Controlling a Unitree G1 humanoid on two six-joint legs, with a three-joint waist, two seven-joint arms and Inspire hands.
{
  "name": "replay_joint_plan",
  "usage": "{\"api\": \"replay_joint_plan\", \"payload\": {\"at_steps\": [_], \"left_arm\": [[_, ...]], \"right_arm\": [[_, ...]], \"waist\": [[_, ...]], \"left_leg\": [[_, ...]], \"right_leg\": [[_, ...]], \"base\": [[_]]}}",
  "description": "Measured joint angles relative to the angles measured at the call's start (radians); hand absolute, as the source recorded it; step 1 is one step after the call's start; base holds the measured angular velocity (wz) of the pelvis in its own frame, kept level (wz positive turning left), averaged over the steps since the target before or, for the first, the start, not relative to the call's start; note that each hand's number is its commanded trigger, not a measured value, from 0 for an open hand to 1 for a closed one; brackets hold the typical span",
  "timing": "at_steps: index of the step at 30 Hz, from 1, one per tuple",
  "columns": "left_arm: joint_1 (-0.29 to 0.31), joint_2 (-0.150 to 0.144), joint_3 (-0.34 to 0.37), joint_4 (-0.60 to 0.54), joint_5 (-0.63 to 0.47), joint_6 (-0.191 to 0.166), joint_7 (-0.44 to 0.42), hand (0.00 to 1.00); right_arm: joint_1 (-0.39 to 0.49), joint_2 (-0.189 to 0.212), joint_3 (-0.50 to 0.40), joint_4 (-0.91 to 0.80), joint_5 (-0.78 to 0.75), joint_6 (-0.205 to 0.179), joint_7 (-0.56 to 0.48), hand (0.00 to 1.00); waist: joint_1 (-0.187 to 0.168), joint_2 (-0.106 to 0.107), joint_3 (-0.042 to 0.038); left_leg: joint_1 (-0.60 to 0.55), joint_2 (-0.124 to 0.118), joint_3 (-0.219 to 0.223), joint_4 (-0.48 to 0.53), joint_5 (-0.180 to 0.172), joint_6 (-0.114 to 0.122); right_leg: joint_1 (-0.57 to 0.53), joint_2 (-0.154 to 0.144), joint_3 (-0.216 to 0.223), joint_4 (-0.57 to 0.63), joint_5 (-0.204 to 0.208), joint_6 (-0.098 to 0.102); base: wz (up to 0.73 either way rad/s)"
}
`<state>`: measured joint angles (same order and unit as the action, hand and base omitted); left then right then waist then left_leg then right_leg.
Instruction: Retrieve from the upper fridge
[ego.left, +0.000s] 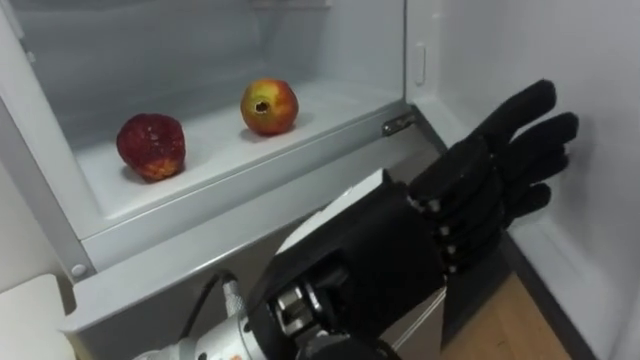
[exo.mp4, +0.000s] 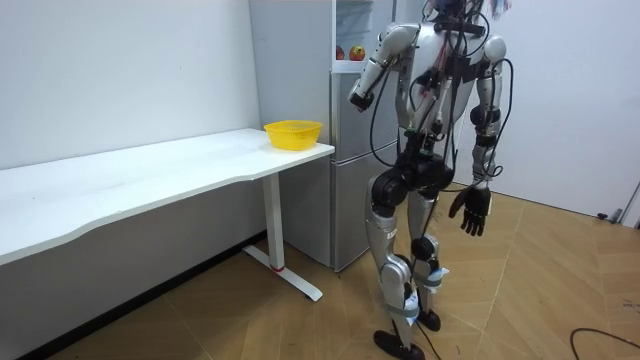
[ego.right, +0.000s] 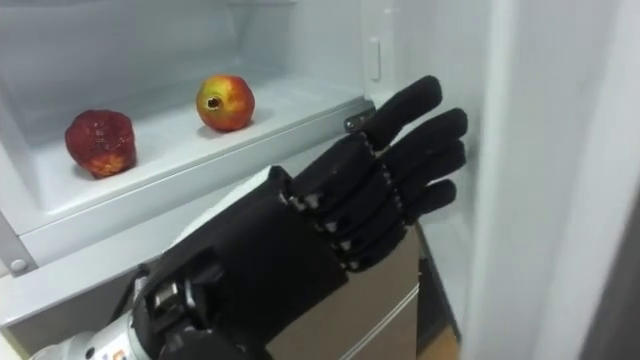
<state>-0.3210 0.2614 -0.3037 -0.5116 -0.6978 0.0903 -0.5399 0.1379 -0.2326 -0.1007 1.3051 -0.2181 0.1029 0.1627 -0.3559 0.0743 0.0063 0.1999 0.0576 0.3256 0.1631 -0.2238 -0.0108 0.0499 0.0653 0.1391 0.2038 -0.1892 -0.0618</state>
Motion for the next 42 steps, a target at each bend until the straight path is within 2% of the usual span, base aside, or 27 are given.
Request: {"api": "replay_joint_plan", "payload": {"at_steps": [2,5,9,13,17,20,23,26,33,38,42], "left_arm": [[-0.039,-0.003,-0.029,0.025,-0.014,0.0,-0.001,0.0],[-0.067,-0.023,-0.057,0.066,-0.017,0.001,0.0,0.0],[-0.1,-0.047,-0.063,0.09,-0.018,0.006,0.0,0.0],[-0.108,-0.048,-0.079,0.092,-0.016,0.007,0.0,0.0],[-0.116,-0.056,-0.111,0.092,-0.014,0.007,0.009,0.0],[-0.128,-0.057,-0.116,0.092,-0.015,0.019,0.009,0.0],[-0.168,-0.064,-0.128,0.092,-0.015,0.035,0.014,0.0],[-0.199,-0.077,-0.156,0.092,-0.012,0.036,0.015,0.0],[-0.201,-0.092,-0.176,0.09,0.006,0.053,0.016,0.0],[-0.207,-0.089,-0.156,0.088,0.034,0.048,0.027,0.0],[-0.204,-0.047,-0.087,0.058,0.075,0.037,0.036,0.0]], "right_arm": [[-0.003,-0.002,0.001,0.0,0.019,0.003,0.001,0.0],[-0.004,-0.002,0.013,0.0,0.035,0.002,0.001,0.0],[-0.003,-0.002,0.043,0.003,0.057,0.005,0.003,0.0],[-0.018,-0.002,0.042,0.005,0.053,0.008,0.002,0.0],[-0.019,-0.002,0.042,0.003,0.055,0.009,0.0,0.0],[-0.026,-0.003,0.041,0.0,0.052,0.009,0.002,0.0],[-0.028,-0.007,0.041,-0.002,0.051,0.009,0.002,0.0],[-0.029,-0.017,0.041,-0.002,0.05,0.013,0.002,0.0],[-0.044,-0.03,0.042,0.005,0.053,0.019,0.004,0.0],[-0.042,-0.026,0.055,0.028,0.066,0.002,-0.01,0.0],[-0.034,-0.024,0.06,0.028,0.062,-0.015,-0.012,0.0]], "waist": [[0.0,0.0,0.0001],[-0.001,0.0,0.0003],[-0.008,0.0,0.0003],[-0.027,0.001,0.0003],[-0.034,0.01,-0.0034],[-0.053,0.018,-0.0043],[-0.06,0.025,-0.007],[-0.072,0.03,-0.0058],[-0.097,0.037,-0.0022],[-0.059,0.031,0.0042],[-0.01,0.017,0.0132]], "left_leg": [[0.0,0.0,0.0,0.0,0.0,0.0],[0.0,0.001,0.001,0.0,0.0,0.0],[-0.001,-0.001,0.003,0.0,0.0,0.0],[-0.002,0.0,0.008,0.0,0.0,0.0],[-0.002,0.0,0.032,0.001,0.0,0.0],[-0.003,0.0,0.033,0.001,0.0,-0.001],[-0.011,0.0,0.032,0.001,0.0,-0.001],[-0.014,0.001,0.032,0.001,0.0,-0.001],[-0.012,0.01,0.036,0.003,-0.001,-0.002],[0.006,0.002,0.029,-0.002,-0.001,-0.002],[-0.001,0.003,0.019,-0.004,-0.001,-0.002]], "right_leg": [[0.0,0.0,-0.001,0.0,0.0,0.0],[0.001,-0.001,-0.003,0.001,0.0,0.0],[0.0,0.0,-0.004,0.0,0.0,0.0],[0.0,0.002,-0.003,0.0,0.0,0.0],[0.0,0.002,-0.003,-0.002,0.0,-0.001],[-0.001,0.002,-0.002,-0.003,0.0,-0.001],[-0.011,0.003,-0.001,-0.002,0.0,-0.001],[-0.015,0.005,0.004,-0.001,0.001,-0.001],[-0.014,0.008,0.012,0.004,0.002,-0.004],[-0.007,0.012,0.021,0.007,0.002,-0.004],[-0.007,0.009,0.006,0.016,0.002,-0.004]], "base": [[0.0],[0.0],[0.0],[0.0],[0.0],[0.0],[-0.03],[-0.04],[-0.05],[-0.07],[0.07]]}}
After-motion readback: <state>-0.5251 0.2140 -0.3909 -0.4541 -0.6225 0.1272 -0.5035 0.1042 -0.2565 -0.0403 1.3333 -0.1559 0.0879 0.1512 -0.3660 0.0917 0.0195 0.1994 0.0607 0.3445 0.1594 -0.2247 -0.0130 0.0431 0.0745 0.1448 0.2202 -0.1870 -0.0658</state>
